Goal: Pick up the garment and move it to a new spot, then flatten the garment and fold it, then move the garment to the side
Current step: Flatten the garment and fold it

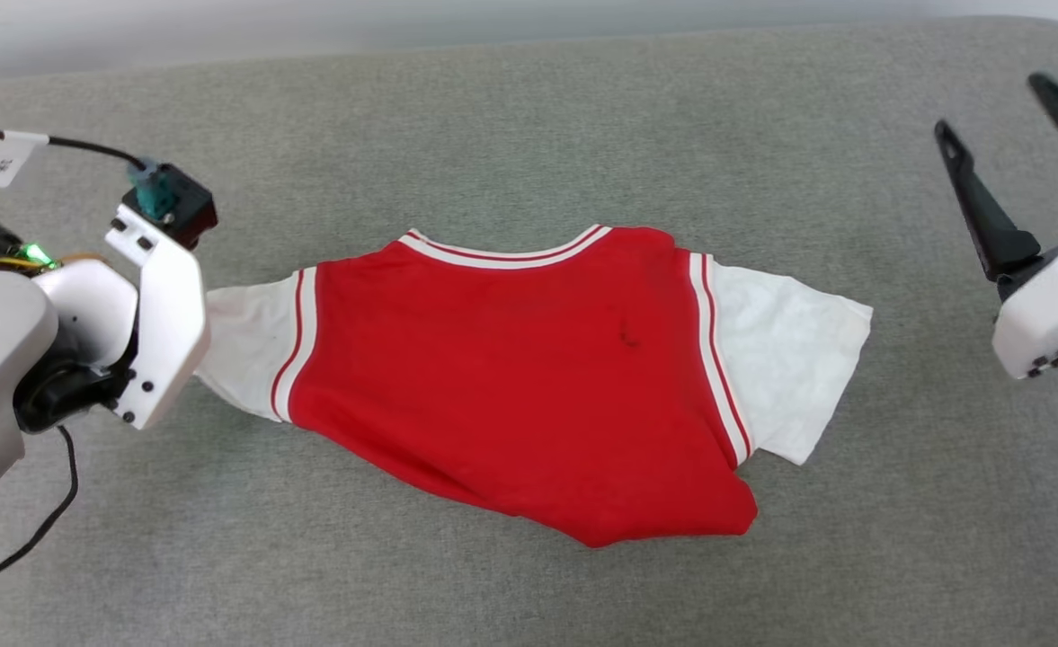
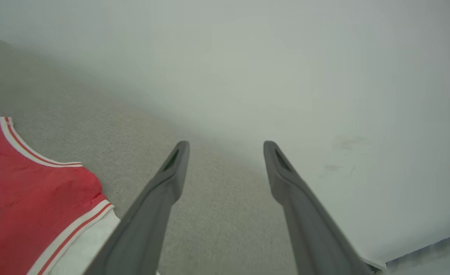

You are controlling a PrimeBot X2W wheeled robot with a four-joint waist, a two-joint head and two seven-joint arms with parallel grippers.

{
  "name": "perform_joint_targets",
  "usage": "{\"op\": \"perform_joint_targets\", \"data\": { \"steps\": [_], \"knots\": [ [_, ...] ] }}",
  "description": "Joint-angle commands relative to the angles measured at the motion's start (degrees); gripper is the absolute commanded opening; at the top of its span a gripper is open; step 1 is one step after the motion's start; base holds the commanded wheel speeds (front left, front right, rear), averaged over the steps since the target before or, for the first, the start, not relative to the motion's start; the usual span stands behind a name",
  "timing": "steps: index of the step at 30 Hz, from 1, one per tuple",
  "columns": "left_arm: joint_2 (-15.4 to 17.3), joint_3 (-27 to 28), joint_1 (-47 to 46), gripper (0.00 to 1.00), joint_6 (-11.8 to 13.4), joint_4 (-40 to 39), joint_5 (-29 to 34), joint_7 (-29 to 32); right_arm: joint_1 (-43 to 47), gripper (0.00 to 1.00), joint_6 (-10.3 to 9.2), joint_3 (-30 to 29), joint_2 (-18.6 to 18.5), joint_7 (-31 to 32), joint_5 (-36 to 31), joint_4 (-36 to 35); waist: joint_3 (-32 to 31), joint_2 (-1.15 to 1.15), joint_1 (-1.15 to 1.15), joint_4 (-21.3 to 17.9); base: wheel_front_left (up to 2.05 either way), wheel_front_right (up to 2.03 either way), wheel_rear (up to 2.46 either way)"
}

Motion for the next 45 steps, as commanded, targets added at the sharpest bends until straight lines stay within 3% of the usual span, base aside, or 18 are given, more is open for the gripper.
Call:
{"op": "perform_joint_targets", "data": {
  "steps": [1, 2, 7, 11, 16, 22, 29, 30, 31, 45],
  "knots": [
    [0.3, 0.1, -0.6, 0.00, 0.1, -0.8, 0.5, -0.2, -2.0, 1.00, -0.06, 1.9, -2.5, 3.6, 2.7, 0.1, 0.0, 0.00, 0.00, 0.3, 0.00, 0.00, 0.00],
    [0.3, 0.2, -1.3, 0.00, 0.5, -3.2, 1.4, -0.6, -5.3, 1.00, -0.06, 7.7, -9.1, 15.7, 11.6, 0.8, 0.5, 0.00, 0.00, 1.0, 0.00, 0.00, 0.00],
    [-0.4, 0.1, -2.4, 0.00, 1.2, -6.4, 2.9, -0.7, -10.3, 1.00, -0.05, 16.1, -17.3, 33.4, 25.6, 2.8, 2.0, 0.00, 0.00, 2.3, 0.00, 0.00, 0.00],
    [-1.1, 0.2, -3.4, 0.00, 1.5, -8.0, 3.8, -0.7, -13.3, 1.00, -0.05, 20.7, -19.7, 42.4, 32.7, 5.0, 3.9, 0.00, 0.00, 3.7, 0.00, 0.00, 0.00],
    [-1.6, 0.5, -4.8, 0.00, 1.6, -9.0, 4.6, -0.7, -16.0, 1.00, -0.05, 25.2, -18.9, 48.0, 36.5, 8.3, 6.4, 0.00, 0.00, 5.1, 0.00, 0.00, 0.00],
    [-2.0, 0.8, -6.1, 0.00, 1.5, -9.0, 5.2, -1.2, -16.7, 1.00, -0.05, 28.8, -15.0, 45.2, 36.6, 14.7, 9.2, 0.00, 0.00, 6.1, 0.00, 0.00, 0.00],
    [-2.6, 0.8, -5.7, 0.00, 1.4, -7.6, 5.4, -2.6, -15.7, 1.00, -0.03, 38.2, -10.8, 40.7, 37.2, 21.2, 10.1, 0.00, 0.00, 6.0, 0.00, 0.00, 0.00],
    [-2.7, 0.8, -5.4, 0.00, 1.3, -7.3, 5.4, -2.7, -16.5, 0.25, -0.03, 39.0, -10.8, 39.7, 37.4, 21.5, 9.8, 0.00, 0.00, 5.8, 0.00, 0.00, 0.00],
    [-2.7, 0.7, -5.0, 0.00, 1.3, -7.0, 5.2, -2.8, -17.4, 0.00, -0.03, 39.5, -11.1, 38.3, 37.6, 21.7, 9.4, 0.00, 0.00, 5.6, 0.00, 0.00, 0.00],
    [-1.3, 2.6, -3.3, 0.00, 2.1, -7.1, 7.6, -13.7, -24.6, 0.00, -0.06, 42.8, -20.3, 13.7, 37.7, 18.5, -1.1, 0.00, 0.00, 3.6, 0.00, 0.00, 0.00]
  ]
}}
